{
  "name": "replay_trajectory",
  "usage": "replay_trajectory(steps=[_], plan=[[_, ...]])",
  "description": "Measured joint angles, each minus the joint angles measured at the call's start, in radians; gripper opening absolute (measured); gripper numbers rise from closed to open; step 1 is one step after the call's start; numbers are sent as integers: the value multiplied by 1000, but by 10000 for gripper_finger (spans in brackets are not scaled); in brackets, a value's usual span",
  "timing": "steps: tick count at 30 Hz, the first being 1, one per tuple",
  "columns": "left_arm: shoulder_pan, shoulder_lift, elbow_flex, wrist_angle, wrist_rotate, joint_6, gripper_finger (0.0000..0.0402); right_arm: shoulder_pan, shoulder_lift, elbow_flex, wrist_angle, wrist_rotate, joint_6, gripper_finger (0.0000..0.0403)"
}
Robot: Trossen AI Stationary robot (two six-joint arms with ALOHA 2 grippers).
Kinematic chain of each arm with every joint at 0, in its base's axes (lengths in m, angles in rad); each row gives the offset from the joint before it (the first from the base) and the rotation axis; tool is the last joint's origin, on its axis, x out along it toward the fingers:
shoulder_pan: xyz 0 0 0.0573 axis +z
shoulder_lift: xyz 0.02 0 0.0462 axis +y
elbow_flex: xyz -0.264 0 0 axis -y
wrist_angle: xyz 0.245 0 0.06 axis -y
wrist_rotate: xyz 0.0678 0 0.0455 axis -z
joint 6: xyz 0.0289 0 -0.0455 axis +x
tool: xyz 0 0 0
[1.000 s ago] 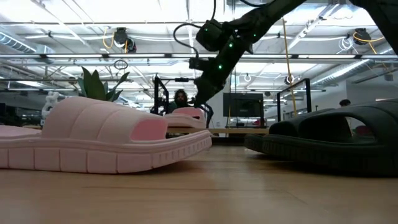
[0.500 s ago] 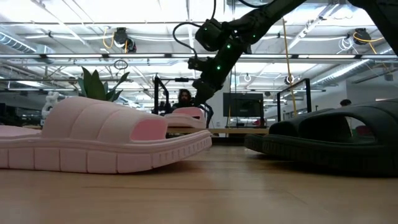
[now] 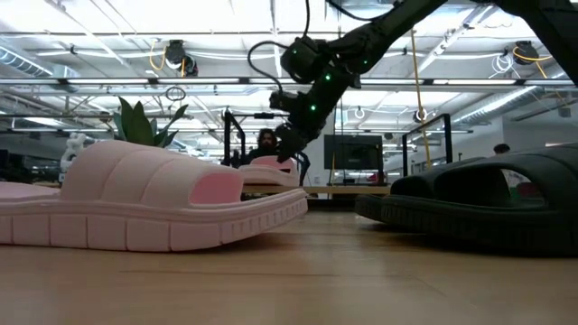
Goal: Pick and place slides into the shelf
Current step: Put the top pink slide on the shelf
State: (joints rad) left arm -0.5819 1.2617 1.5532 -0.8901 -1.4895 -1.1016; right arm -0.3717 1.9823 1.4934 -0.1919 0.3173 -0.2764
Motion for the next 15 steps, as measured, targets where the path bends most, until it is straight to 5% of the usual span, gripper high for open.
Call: replay_trajectory(steps=[15], plan=[[0, 0, 0, -5, -1, 7, 347, -9, 13, 1, 39, 54, -32, 179]])
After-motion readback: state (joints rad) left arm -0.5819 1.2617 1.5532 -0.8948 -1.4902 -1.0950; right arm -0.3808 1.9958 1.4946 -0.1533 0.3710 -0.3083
